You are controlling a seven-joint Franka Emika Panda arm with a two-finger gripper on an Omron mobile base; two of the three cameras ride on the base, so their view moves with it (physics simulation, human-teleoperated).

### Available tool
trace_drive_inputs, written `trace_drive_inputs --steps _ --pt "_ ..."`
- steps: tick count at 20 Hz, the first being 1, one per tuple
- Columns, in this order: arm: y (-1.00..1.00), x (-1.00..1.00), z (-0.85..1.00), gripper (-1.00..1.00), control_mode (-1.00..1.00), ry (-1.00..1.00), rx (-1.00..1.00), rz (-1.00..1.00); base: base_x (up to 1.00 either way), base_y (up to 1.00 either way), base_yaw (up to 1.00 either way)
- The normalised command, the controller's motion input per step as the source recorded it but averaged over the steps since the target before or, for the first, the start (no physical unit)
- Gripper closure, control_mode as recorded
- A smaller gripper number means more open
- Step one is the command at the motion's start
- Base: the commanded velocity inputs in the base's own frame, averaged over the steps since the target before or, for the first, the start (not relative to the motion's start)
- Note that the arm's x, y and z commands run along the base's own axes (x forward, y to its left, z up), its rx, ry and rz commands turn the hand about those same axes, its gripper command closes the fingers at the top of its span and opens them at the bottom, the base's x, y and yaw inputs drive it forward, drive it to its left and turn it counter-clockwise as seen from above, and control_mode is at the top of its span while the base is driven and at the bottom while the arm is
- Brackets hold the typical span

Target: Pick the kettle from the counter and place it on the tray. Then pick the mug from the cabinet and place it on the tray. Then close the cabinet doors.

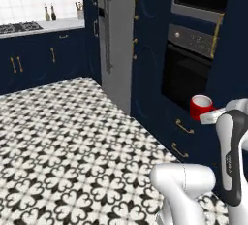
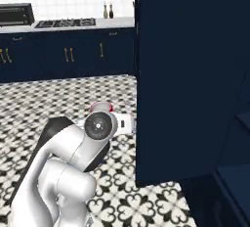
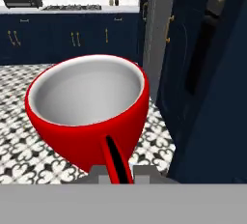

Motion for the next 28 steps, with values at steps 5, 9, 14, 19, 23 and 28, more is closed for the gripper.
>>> trace_drive_inputs --steps 5,9,14,19,23,28 --pt "0.00 0.00 0.00 1.00 1.00 0.00 0.00 0.00 -0.25 0.00 1.00" --pt "0.00 0.00 0.00 1.00 1.00 0.00 0.00 0.00 -0.19 0.00 1.00" --pt "0.00 0.00 0.00 1.00 1.00 0.00 0.00 0.00 -0.16 0.00 1.00" --pt "0.00 0.00 0.00 1.00 1.00 0.00 0.00 0.00 -0.07 0.00 1.00" --pt "0.00 0.00 0.00 1.00 1.00 0.00 0.00 0.00 0.00 -0.02 1.00" --pt "0.00 0.00 0.00 1.00 1.00 0.00 0.00 0.00 0.14 -0.03 0.97"
